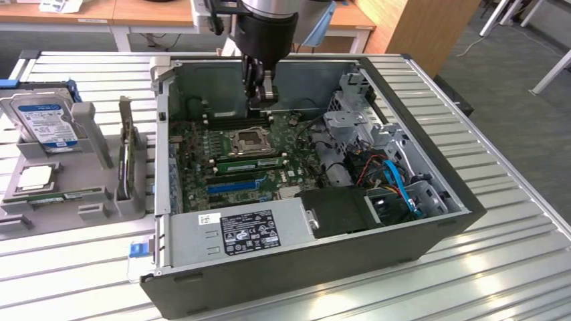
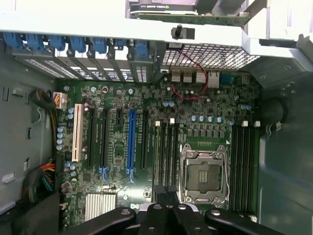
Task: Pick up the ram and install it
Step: 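Press down the ram until it locks into place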
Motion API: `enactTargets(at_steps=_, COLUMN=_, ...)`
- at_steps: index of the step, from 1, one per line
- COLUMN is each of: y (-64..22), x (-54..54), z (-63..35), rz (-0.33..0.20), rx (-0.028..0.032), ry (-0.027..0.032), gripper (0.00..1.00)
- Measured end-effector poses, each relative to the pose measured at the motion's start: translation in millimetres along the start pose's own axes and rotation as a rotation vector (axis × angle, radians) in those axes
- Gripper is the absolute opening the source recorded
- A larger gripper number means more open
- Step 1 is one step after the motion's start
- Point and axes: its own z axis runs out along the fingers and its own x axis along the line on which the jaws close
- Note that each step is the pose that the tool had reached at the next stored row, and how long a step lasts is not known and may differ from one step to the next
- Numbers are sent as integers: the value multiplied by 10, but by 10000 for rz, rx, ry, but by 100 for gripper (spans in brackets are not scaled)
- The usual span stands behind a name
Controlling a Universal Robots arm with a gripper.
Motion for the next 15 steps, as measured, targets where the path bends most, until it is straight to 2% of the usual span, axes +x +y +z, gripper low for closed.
enactTargets(at_steps=9, y=-139, x=3, z=-6, rz=0, rx=-14, ry=1, gripper=10)
enactTargets(at_steps=15, y=-192, x=4, z=-8, rz=0, rx=-16, ry=1, gripper=10)
